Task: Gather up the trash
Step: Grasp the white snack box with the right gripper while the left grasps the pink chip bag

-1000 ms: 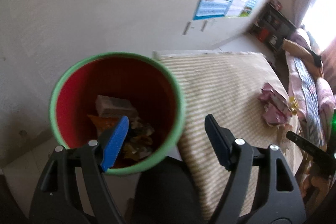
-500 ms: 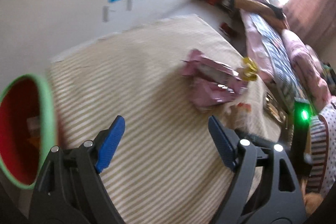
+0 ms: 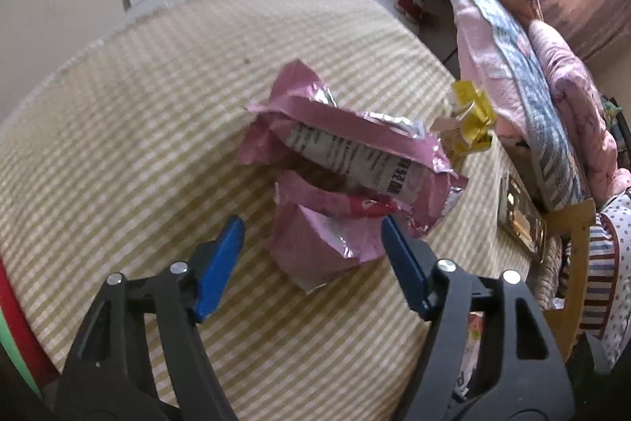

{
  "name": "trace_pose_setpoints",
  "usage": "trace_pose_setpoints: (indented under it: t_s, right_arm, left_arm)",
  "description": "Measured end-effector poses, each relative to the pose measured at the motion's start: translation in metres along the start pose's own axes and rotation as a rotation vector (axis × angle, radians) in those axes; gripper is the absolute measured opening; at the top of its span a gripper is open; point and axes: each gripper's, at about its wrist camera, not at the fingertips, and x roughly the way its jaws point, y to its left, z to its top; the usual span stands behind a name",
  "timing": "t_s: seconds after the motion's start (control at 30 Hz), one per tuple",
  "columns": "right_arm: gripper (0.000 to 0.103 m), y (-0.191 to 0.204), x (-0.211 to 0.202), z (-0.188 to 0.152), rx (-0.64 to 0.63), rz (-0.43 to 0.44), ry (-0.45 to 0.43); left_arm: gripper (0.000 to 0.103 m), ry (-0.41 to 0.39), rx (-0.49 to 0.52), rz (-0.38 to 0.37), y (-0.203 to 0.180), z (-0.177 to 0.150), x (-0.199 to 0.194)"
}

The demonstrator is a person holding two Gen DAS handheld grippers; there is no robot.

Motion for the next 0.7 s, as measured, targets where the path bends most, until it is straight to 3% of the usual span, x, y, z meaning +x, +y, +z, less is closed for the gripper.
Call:
trace_pose_setpoints:
  t_s: [0.1, 0.2, 0.37, 0.6, 0.7]
  right_arm:
    - [0.038, 0.0, -0.001, -0.001, -0.009, -0.003, -0.002]
    - [0.038, -0.001, -0.001, -0.002, -0.004, -0.001, 0.0]
    - [0.038, 0.006, 0.002, 0.003, -0.007, -0.006, 0.0]
    - [0.038, 0.015, 0.006, 0.004, -0.025, -0.022, 0.002]
    - [0.038, 0.021, 0.007, 0.003, -0.034, -0.027, 0.004]
  left_arm:
    - [0.036, 0.039, -0.04, -0.039, 0.008, 0.002, 0.008]
    - [0.02, 0.052, -0.122, -0.093, 0.022, -0.001, 0.005]
    - [0.018, 0.015, -0.142, -0.066, 0.039, -0.023, -0.02]
    - [0.017, -0.107, -0.013, 0.112, 0.051, -0.076, -0.077]
    - [0.017, -0.127, 0.023, 0.155, 0.059, -0.096, -0.09]
